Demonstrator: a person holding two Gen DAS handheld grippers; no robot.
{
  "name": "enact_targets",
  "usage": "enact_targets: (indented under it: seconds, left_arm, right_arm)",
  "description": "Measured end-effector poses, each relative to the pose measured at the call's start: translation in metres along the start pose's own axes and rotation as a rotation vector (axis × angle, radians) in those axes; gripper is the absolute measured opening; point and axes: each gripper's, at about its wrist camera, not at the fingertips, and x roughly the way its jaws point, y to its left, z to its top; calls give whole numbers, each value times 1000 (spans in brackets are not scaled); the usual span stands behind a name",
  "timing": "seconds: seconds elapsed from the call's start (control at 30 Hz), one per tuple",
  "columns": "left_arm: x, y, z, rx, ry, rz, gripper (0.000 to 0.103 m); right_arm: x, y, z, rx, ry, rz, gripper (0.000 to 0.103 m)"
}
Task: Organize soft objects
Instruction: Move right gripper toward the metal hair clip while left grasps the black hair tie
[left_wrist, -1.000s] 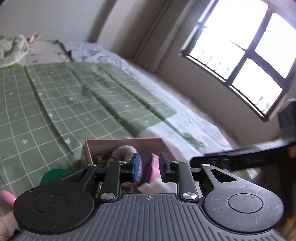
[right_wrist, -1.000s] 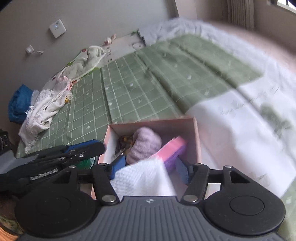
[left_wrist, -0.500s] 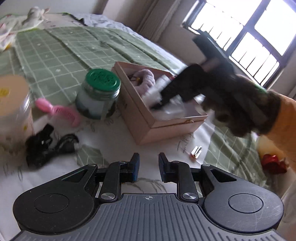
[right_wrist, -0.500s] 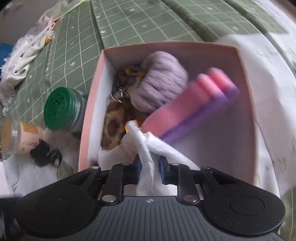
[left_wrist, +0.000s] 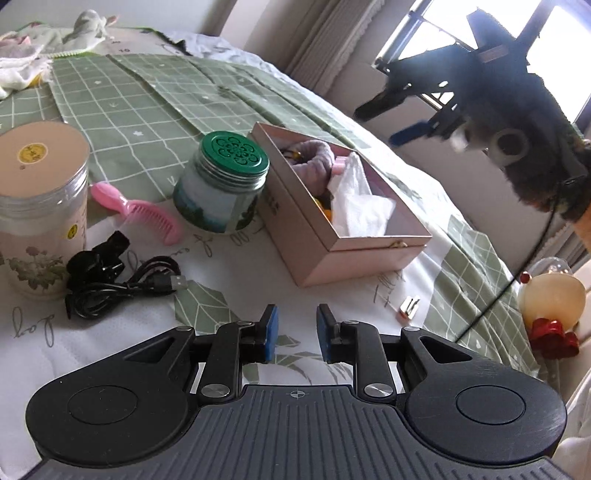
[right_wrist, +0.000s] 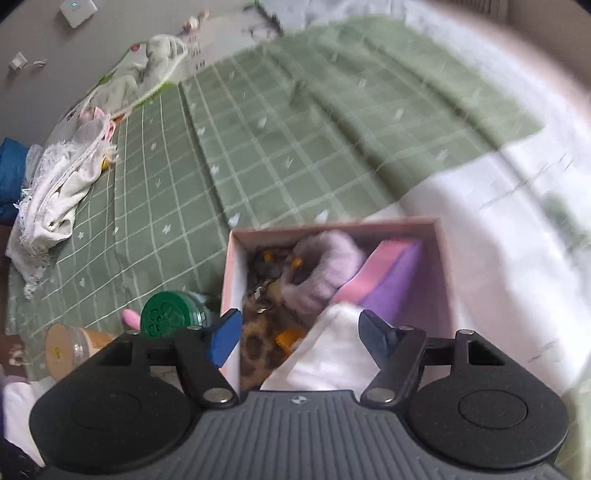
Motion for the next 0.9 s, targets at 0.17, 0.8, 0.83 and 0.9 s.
enact_targets:
  seconds: [0.17, 0.8, 0.83, 0.9]
  left_arm:
    - [0, -4, -7, 41, 11, 31, 25]
    - [-9, 4, -15, 172, -93, 378, 25]
    - [-11, 10, -13, 150, -104, 413, 25]
    - [-13, 24, -6, 89, -105, 437, 25]
  right_arm:
    - [-53, 8, -26, -122, -250, -81, 89]
    - [-55, -21, -125, -125, -177, 97, 89]
    - [-49, -27, -139, -124, -173, 75, 89]
    - [-35, -39, -159, -123, -148, 52, 89]
